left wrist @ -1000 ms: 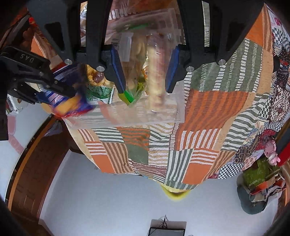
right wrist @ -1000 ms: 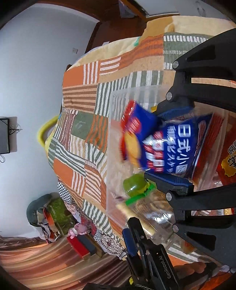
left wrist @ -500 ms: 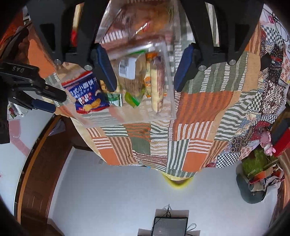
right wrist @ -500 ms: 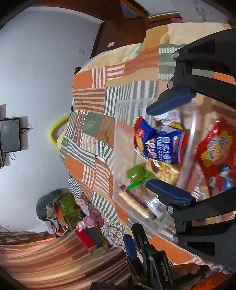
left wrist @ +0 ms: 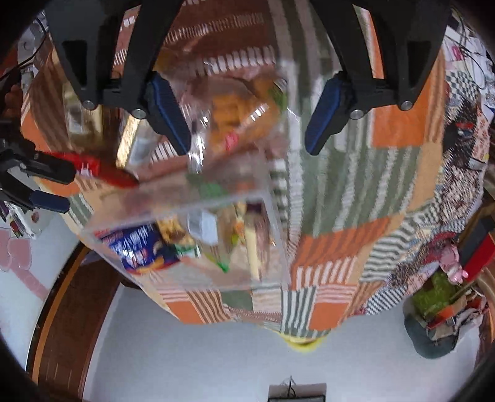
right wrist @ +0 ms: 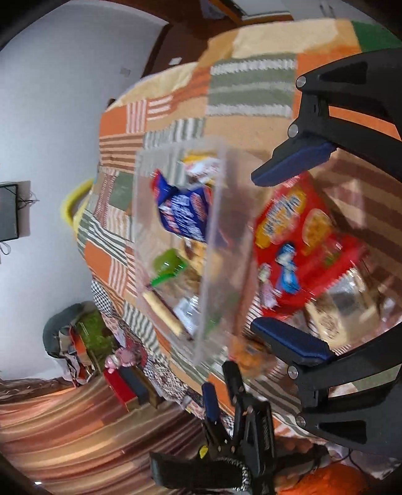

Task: Organize snacks
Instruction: 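Grasp the orange puffed snack bag with left tool while right tool grasps red snack bag, then drop puffed snack bag into box with left tool while right tool drops red bag in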

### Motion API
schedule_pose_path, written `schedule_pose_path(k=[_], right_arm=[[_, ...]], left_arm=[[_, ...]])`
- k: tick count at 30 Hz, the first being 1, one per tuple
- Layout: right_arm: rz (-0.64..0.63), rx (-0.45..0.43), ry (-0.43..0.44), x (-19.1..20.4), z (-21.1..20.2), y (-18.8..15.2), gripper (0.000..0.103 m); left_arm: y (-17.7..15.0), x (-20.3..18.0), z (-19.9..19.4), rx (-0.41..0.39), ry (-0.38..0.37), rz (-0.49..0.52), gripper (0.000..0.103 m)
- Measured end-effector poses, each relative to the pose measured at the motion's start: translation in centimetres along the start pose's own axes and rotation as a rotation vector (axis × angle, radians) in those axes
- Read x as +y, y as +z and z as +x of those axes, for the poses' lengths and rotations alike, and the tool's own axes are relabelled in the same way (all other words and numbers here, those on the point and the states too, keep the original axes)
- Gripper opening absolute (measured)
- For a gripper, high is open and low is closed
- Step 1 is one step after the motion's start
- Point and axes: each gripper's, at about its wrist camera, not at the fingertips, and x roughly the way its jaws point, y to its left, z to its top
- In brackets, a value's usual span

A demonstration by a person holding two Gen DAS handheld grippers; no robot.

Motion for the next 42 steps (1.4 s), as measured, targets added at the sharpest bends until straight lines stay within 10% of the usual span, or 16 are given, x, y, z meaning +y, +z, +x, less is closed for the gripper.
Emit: schedule_pose_path(k=[14,28,42], right_arm=[[0.009,0.054,-0.045,-0.7,3.3,-1.5,0.084],[0.020,0.027,-0.035,-1.5,1.7,-2.0,0.023],[0.028,-0.075,-0.040,-2.1,-3.4,-1.3,0.021]], left_arm=[[-2.1,0.3,4.2,0.072,0.014,-0.043,0.086],[-3.1,0.5,3.1,0.066,-0.006,-0.048,0.061],[-2.0,-0.8,-2.3,-0.040,-0.003,-0.013,0.053]])
